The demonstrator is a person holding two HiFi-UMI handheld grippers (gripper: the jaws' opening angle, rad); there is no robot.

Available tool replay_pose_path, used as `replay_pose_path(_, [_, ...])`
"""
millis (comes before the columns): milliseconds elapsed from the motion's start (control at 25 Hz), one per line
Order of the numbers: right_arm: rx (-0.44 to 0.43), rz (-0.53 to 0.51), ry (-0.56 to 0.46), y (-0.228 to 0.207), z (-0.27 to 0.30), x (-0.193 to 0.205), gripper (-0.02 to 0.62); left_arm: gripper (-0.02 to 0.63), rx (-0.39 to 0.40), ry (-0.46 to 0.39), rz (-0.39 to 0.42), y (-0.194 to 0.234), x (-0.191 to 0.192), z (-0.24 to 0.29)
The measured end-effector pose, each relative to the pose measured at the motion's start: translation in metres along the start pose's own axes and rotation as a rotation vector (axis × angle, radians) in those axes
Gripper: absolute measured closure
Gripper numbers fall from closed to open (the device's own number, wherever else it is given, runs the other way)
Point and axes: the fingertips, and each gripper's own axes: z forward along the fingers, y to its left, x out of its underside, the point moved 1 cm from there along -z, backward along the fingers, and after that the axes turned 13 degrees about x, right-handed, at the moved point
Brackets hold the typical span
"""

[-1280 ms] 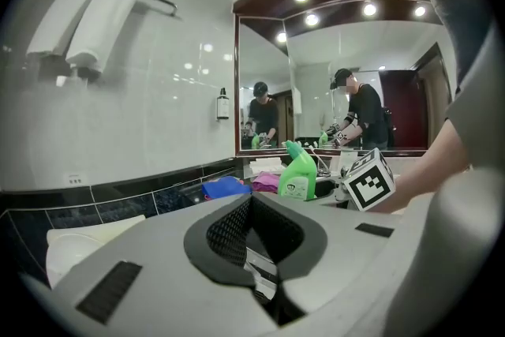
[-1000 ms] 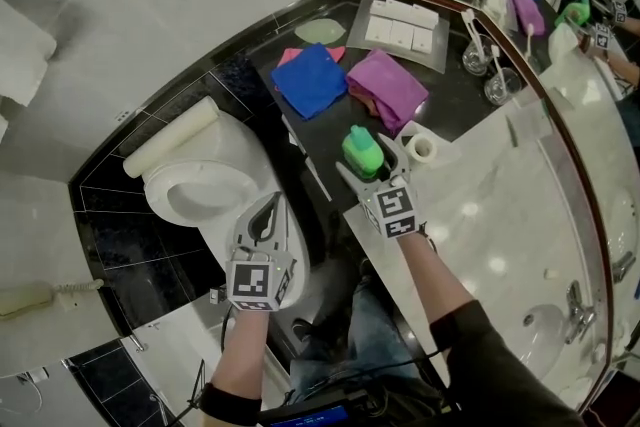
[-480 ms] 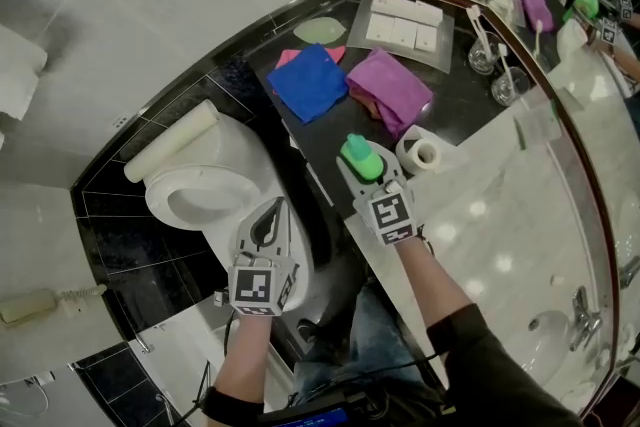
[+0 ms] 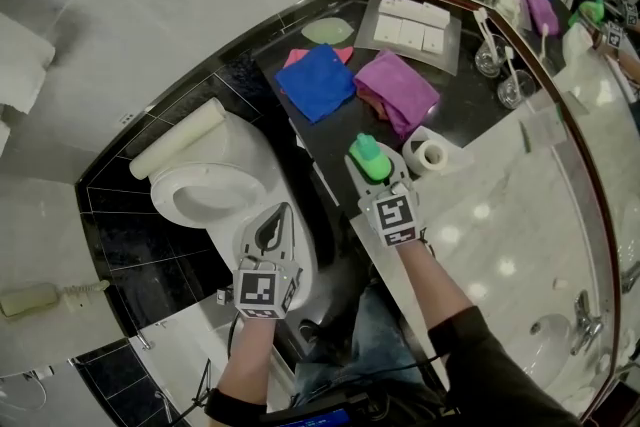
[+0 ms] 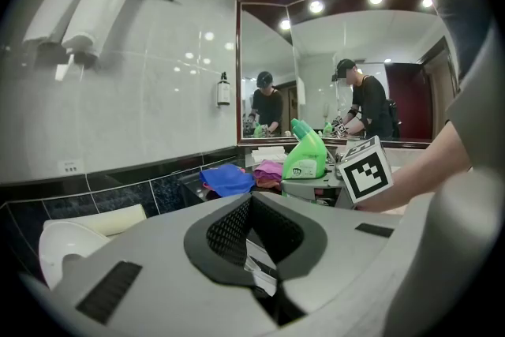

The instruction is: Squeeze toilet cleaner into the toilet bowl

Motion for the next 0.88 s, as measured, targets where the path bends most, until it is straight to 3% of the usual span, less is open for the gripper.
replay_pose_path(240, [0.007, 0.009, 0.010, 0.008, -0.009, -0.001, 0.414, 0.606, -0.009, 0.003, -0.004, 0.002, 0.000, -0.020])
replay_pose_path(520, [-0.038, -0.008, -0.011, 0.034, -0.032, -0.030, 0.414, 0.606, -0.046, -0.009, -0.013, 0.007, 0.005, -0.060])
replay_pose_path(880, [-0.129, -0.060, -0.012, 0.111, -0.095, -0.070, 0.416, 0.606, -0.056, -0.049, -0.026, 0.004, -0.003, -0.151])
